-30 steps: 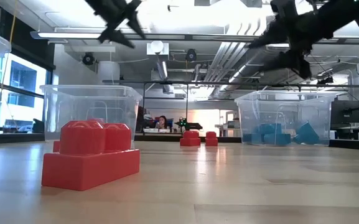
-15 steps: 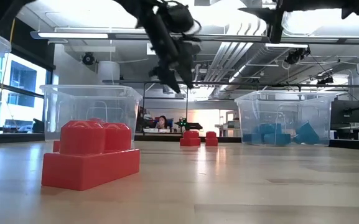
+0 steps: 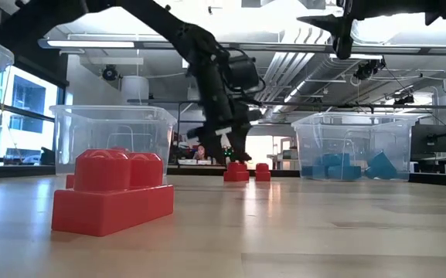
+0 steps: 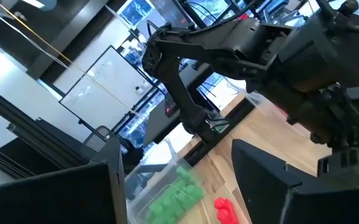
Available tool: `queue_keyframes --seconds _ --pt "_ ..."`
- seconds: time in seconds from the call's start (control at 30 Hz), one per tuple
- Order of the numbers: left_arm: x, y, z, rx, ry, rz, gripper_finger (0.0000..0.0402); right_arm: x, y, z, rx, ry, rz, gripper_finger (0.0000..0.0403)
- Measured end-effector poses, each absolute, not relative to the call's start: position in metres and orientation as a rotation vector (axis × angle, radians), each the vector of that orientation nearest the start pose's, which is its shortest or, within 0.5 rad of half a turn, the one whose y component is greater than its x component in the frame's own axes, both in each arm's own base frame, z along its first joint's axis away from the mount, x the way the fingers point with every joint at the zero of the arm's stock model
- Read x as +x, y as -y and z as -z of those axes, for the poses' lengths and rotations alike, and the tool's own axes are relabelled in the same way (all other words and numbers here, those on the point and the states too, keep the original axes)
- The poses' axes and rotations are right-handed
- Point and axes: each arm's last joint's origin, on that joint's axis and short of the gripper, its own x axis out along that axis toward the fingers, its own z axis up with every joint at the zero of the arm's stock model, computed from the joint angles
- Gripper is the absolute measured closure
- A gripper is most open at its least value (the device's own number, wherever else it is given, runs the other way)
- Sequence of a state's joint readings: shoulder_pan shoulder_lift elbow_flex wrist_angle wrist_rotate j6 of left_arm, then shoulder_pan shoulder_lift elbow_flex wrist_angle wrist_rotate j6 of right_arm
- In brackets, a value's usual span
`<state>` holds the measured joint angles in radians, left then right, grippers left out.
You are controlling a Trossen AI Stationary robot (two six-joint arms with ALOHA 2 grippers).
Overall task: Sort blocks
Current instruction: Put the red game piece into the top left transparent bin
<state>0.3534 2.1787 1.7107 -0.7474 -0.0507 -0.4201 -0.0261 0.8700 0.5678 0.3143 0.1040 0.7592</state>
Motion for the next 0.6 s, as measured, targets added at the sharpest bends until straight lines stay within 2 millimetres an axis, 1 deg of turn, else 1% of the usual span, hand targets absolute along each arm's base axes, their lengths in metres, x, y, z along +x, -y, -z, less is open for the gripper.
queue_keyframes --seconds 0.2,0.33,0.5,0.6 --pt "0.43 -0.157 -0.153 -0.576 -1.119 -0.586 0.0153 0.198 0.008 -0.289 0.758 0.044 0.126 0.0227" --pt "0.431 -0.158 -0.139 -0.596 -1.147 -0.606 0.0153 0.198 0.008 -0.288 0.757 0.033 0.131 0.0227" --pt "0.432 -0.157 -0.134 -0.561 -1.159 -0.619 0.0155 0.198 0.008 -0.287 0.757 0.023 0.135 0.0227" --pt "0.433 -0.157 -0.135 -0.534 -1.165 -0.583 0.0174 0.198 0.008 -0.287 0.751 0.02 0.136 0.0227"
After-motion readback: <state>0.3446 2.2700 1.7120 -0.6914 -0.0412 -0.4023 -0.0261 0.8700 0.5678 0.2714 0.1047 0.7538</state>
